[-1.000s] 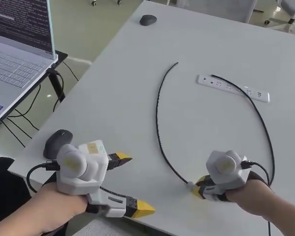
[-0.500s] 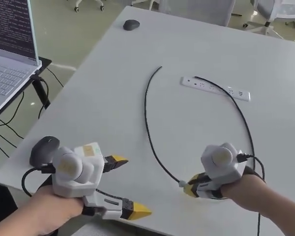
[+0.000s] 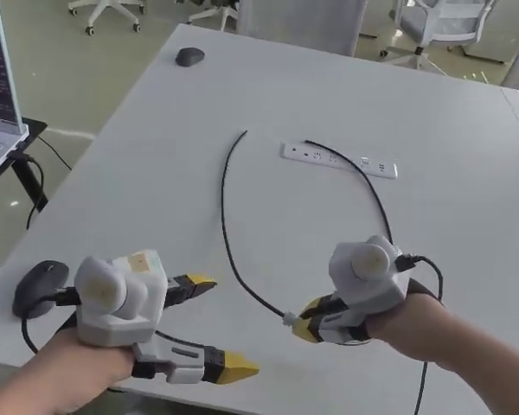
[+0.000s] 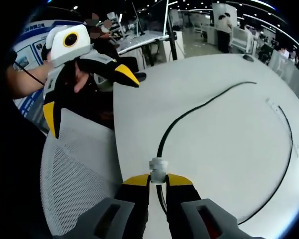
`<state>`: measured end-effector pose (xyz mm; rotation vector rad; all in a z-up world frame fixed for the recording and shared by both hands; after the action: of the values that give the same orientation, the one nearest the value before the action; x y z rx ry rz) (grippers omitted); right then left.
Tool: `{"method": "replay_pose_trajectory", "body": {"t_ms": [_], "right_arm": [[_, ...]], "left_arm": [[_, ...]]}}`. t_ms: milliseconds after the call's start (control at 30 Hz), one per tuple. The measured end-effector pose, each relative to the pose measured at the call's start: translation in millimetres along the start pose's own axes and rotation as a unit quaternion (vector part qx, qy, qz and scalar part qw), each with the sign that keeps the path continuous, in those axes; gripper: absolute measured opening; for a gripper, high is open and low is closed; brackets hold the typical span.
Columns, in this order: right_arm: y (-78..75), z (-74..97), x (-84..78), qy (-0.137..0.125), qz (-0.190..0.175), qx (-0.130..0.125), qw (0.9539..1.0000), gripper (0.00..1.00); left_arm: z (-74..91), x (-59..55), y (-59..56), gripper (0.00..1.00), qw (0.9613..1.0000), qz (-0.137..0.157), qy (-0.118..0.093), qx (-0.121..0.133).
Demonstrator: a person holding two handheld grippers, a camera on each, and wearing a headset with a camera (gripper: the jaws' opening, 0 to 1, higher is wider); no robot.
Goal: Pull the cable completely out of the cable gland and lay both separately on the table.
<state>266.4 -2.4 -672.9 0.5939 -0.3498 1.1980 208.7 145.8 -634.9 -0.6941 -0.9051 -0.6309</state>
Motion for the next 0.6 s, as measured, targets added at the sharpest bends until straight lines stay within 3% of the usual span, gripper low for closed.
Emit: {"method": "replay_pose_trajectory", "body": {"t_ms": [33, 100, 167, 367, 600], "right_arm": [[1.2, 3.4, 3.7, -0.003, 0.007, -0.005, 1.0000, 0.06], [4.8, 8.2, 7.8, -0.004, 0.008, -0.005, 0.9999, 0.06], [9.1, 12.7, 13.1, -0.010, 0.017, -0.005, 0.9998, 0.06], [19.8, 26.0, 21.8, -0.015, 0.040, -0.006, 0.9991, 0.06], [30.4, 37.7, 25.2, -0.005, 0.079, -0.003, 0.9969, 0.06]], "left_arm": [[-0.8, 2.9, 0.7, 0.85, 1.0000, 0.002, -0.001, -0.004], [-1.9, 11.9, 0.2, 0.85, 0.9994, 0.021, -0.023, -0.014], [-3.1, 17.9, 0.5, 0.84, 0.9994, 0.016, -0.025, -0.018], [-15.9, 27.0, 2.2, 0.83, 0.9993, -0.010, -0.015, -0.032], [-38.4, 27.1, -8.7, 0.77, 0.9965, -0.051, 0.012, -0.066]]}}
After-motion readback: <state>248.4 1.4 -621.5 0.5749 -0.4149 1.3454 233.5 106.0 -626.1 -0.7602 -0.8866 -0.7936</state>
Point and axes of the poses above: the centre of the closed fingertips' face, and the gripper's own axes: z roughly backward along the fingers, y roughly to its left, x roughly out of its top, the point moved 6 cm from there along z, roughly backward along the fingers, and after that the axes turned 3 degrees about x, right-handed, at the moved point
